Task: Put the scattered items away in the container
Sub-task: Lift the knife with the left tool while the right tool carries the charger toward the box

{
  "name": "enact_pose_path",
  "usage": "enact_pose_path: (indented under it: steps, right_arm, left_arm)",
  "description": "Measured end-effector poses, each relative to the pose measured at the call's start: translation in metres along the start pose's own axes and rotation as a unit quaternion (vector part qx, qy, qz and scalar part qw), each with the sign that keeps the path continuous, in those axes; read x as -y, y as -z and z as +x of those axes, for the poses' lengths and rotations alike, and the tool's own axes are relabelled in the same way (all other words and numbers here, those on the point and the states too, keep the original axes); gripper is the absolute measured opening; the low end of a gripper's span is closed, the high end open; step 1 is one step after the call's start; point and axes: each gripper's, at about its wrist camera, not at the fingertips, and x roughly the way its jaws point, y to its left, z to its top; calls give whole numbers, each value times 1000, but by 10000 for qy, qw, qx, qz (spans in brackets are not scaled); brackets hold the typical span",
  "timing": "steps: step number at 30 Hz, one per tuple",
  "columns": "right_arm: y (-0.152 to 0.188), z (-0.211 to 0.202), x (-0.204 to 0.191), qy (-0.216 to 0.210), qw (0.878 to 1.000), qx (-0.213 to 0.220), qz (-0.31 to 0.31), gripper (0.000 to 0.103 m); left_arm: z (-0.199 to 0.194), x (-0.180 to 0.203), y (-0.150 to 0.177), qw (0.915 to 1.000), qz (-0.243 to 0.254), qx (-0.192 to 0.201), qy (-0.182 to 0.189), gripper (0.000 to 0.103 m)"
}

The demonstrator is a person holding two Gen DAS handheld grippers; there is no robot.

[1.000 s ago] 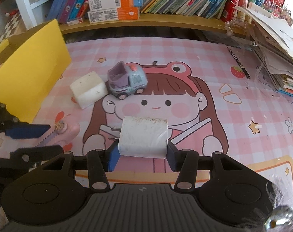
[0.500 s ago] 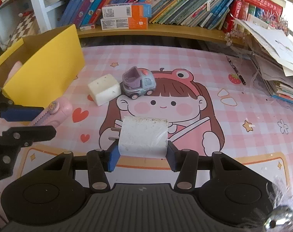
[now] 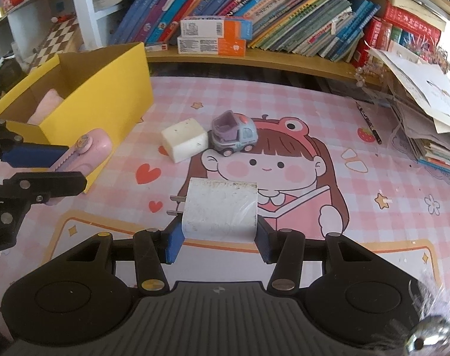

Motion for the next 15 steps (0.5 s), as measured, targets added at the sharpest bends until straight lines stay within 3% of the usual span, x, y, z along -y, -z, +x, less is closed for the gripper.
enact_pose_path:
  steps: [15]
  right_arm:
    - [-9, -13, -16, -128, 9995, 176, -231, 47]
  left_arm:
    - [-20, -9, 3, 9994, -220, 236, -129, 23]
